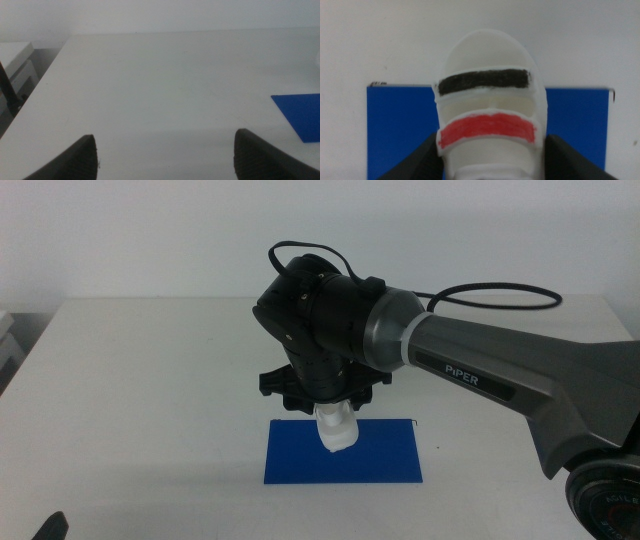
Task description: Use one arm to grab the shoe from the table and place it on the mat.
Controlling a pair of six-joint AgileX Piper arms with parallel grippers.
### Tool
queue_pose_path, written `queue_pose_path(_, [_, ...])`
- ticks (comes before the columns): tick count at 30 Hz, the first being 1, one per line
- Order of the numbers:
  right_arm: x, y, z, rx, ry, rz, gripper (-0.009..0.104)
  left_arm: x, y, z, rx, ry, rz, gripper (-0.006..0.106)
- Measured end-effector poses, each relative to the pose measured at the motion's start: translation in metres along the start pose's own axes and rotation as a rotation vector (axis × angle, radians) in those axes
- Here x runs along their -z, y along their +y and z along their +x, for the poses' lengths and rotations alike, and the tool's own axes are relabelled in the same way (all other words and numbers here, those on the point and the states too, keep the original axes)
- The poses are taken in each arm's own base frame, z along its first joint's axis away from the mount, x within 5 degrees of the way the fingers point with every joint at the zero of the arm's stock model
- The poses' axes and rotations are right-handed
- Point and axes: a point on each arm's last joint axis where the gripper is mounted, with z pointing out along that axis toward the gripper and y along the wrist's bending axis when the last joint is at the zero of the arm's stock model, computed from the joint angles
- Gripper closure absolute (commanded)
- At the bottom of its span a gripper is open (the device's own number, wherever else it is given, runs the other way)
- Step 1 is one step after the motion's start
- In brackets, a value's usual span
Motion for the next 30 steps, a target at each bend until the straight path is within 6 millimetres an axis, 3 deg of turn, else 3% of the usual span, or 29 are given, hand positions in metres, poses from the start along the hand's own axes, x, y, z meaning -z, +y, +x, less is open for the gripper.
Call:
queue_pose_path(4, [0.000,0.001,-0.001,0.172,-0.005,-0.009,0.099,0.000,0.000,0.000,0.000,0.000,0.000,0.007])
queue_pose_path(17, [0.000,0.005,0.005,0.997,0.023,-0.076,0.099,0.000,0.000,0.000,0.000,0.000,0.000,0.007])
queue_pose_path(23, [0.001,0.007,0.008,1.182,0.033,-0.132,0.099,0.000,0.000,0.000,0.000,0.000,0.000,0.007])
queue_pose_path(30, [0.001,0.007,0.010,1.260,0.048,-0.139,0.099,0.000,0.000,0.000,0.001,0.000,0.000,0.007])
